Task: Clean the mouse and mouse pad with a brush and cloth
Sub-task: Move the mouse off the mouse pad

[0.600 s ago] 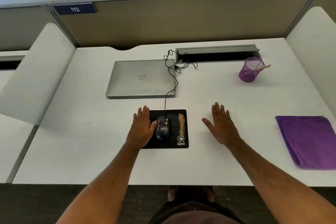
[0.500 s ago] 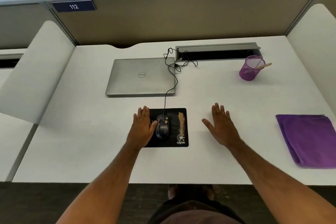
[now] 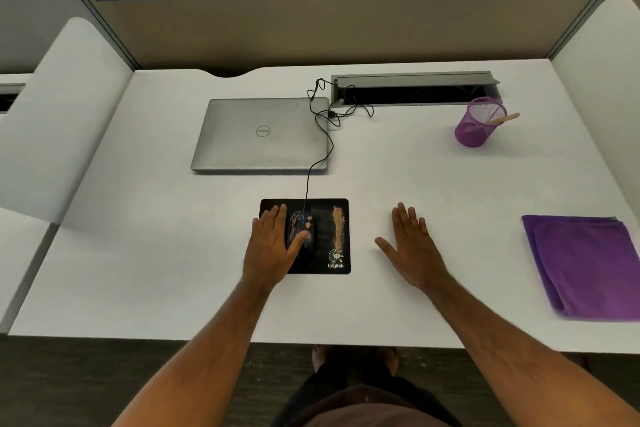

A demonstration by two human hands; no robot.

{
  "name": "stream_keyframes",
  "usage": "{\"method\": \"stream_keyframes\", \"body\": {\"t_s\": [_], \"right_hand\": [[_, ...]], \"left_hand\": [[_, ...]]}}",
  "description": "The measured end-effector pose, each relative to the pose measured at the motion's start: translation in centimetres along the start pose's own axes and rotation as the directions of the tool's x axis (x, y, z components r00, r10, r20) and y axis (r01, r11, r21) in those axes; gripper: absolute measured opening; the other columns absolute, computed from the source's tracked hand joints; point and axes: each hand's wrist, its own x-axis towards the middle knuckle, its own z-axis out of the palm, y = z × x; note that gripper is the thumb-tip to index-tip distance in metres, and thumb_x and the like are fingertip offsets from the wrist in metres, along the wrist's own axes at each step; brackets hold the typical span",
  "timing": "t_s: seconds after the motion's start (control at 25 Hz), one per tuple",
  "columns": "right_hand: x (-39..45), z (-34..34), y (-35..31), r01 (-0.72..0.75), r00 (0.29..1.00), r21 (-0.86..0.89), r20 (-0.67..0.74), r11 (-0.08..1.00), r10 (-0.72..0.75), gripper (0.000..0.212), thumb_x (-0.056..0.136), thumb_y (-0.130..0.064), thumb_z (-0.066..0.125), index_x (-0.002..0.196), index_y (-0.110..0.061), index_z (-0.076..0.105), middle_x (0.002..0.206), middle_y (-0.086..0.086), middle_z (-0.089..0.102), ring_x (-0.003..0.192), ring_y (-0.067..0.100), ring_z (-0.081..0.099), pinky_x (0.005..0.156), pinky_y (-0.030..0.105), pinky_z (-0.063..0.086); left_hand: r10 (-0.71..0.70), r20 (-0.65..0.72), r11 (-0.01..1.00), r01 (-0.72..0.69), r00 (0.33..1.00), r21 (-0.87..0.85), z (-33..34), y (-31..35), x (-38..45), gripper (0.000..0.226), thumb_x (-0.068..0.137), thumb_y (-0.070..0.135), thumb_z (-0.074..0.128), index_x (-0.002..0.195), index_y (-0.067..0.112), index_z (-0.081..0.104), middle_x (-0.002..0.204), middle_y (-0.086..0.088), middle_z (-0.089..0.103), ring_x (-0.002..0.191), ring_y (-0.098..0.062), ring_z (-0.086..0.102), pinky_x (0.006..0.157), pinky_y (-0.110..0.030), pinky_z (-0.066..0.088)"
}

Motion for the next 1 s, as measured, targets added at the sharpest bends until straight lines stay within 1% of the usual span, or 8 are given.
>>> {"method": "stream_keyframes", "body": {"t_s": [0.08, 0.16, 0.28, 0.36, 0.48, 0.68, 0.88, 1.0], "right_hand": [[0.1, 0.3, 0.1, 0.013, 1.0, 0.008, 0.002, 1.0, -0.013, 0.083, 0.106, -0.058, 0.029, 0.163, -0.006, -0.001, 0.172, 0.01, -0.008, 0.159, 0.026, -0.009, 0.13, 0.04, -0.002], [0.1, 0.5, 0.1, 0.03, 1.0, 0.005, 0.001, 1.0, -0.03, 0.083, 0.106, -0.058, 0.029, 0.163, -0.006, -0.002, 0.172, 0.01, -0.008, 0.159, 0.025, -0.009, 0.13, 0.04, -0.002], [0.2, 0.8, 0.0, 0.053, 0.999, 0.006, -0.001, 0.999, -0.053, 0.082, 0.106, -0.057, 0.029, 0.163, -0.006, -0.002, 0.172, 0.01, -0.008, 0.16, 0.025, -0.009, 0.13, 0.039, -0.003], [0.2, 1.0, -0.1, 0.064, 0.998, -0.012, -0.008, 0.998, -0.064, 0.082, 0.106, -0.056, 0.03, 0.163, -0.006, -0.001, 0.172, 0.01, -0.008, 0.16, 0.026, -0.008, 0.13, 0.04, -0.003], [0.2, 1.2, -0.1, 0.073, 0.997, -0.059, -0.026, 0.996, -0.074, 0.082, 0.106, -0.056, 0.031, 0.163, -0.005, 0.0, 0.172, 0.012, -0.008, 0.16, 0.027, -0.007, 0.13, 0.041, -0.002], [0.3, 1.6, -0.1, 0.081, 0.996, -0.105, -0.017, 0.991, -0.083, 0.084, 0.106, -0.057, 0.03, 0.163, -0.004, -0.001, 0.172, 0.014, -0.008, 0.16, 0.028, -0.007, 0.13, 0.043, -0.002], [0.1, 1.8, -0.1, 0.082, 0.996, -0.107, -0.034, 0.991, -0.086, 0.084, 0.106, -0.057, 0.033, 0.163, -0.003, 0.003, 0.172, 0.015, -0.003, 0.16, 0.03, -0.003, 0.13, 0.046, 0.0], [0.2, 1.9, -0.1, 0.087, 0.995, -0.097, -0.04, 0.992, -0.091, 0.084, 0.106, -0.056, 0.035, 0.163, -0.002, 0.005, 0.172, 0.016, 0.0, 0.16, 0.03, -0.001, 0.13, 0.047, 0.001]], "left_hand": [[-0.016, -0.083, 1.0, 0.016, 0.996, 0.01, 0.3, 1.2, -0.2, 0.088, 0.098, 0.065, 0.05, 0.161, 0.008, 0.026, 0.16, -0.011, 0.039, 0.149, -0.028, 0.032, 0.124, -0.047, 0.03], [-0.042, -0.102, 0.998, 0.046, 0.994, 0.039, 0.7, 2.2, -0.4, 0.095, 0.094, 0.067, 0.055, 0.159, 0.002, 0.028, 0.153, -0.016, 0.044, 0.142, -0.031, 0.038, 0.121, -0.047, 0.034], [-0.091, -0.077, 0.992, 0.097, 0.993, 0.081, 1.3, 3.2, -0.6, 0.103, 0.093, 0.07, 0.054, 0.159, -0.002, 0.023, 0.154, -0.023, 0.042, 0.146, -0.036, 0.035, 0.126, -0.048, 0.024], [-0.114, -0.065, 0.987, 0.12, 0.991, 0.106, 1.5, 3.7, -0.7, 0.105, 0.094, 0.072, 0.051, 0.16, -0.002, 0.019, 0.158, -0.023, 0.038, 0.15, -0.036, 0.031, 0.129, -0.047, 0.019], [-0.126, -0.051, 0.98, 0.132, 0.991, 0.149, 1.8, 4.3, -0.7, 0.105, 0.095, 0.071, 0.049, 0.16, -0.003, 0.015, 0.159, -0.022, 0.036, 0.151, -0.035, 0.029, 0.129, -0.047, 0.017], [-0.178, -0.044, 0.972, 0.183, 0.983, 0.15, 2.1, 5.0, -0.8, 0.103, 0.096, 0.068, 0.05, 0.16, -0.004, 0.014, 0.163, -0.022, 0.029, 0.154, -0.034, 0.024, 0.129, -0.047, 0.014], [-0.203, -0.053, 0.967, 0.208, 0.978, 0.149, 2.4, 5.6, -0.8, 0.098, 0.097, 0.061, 0.054, 0.158, -0.006, 0.019, 0.161, -0.022, 0.033, 0.154, -0.035, 0.025, 0.129, -0.048, 0.015], [-0.231, -0.053, 0.962, 0.236, 0.972, 0.14, 2.7, 5.8, -0.6, 0.098, 0.096, 0.061, 0.056, 0.158, -0.006, 0.019, 0.161, -0.023, 0.033, 0.153, -0.035, 0.025, 0.13, -0.047, 0.012]]}}
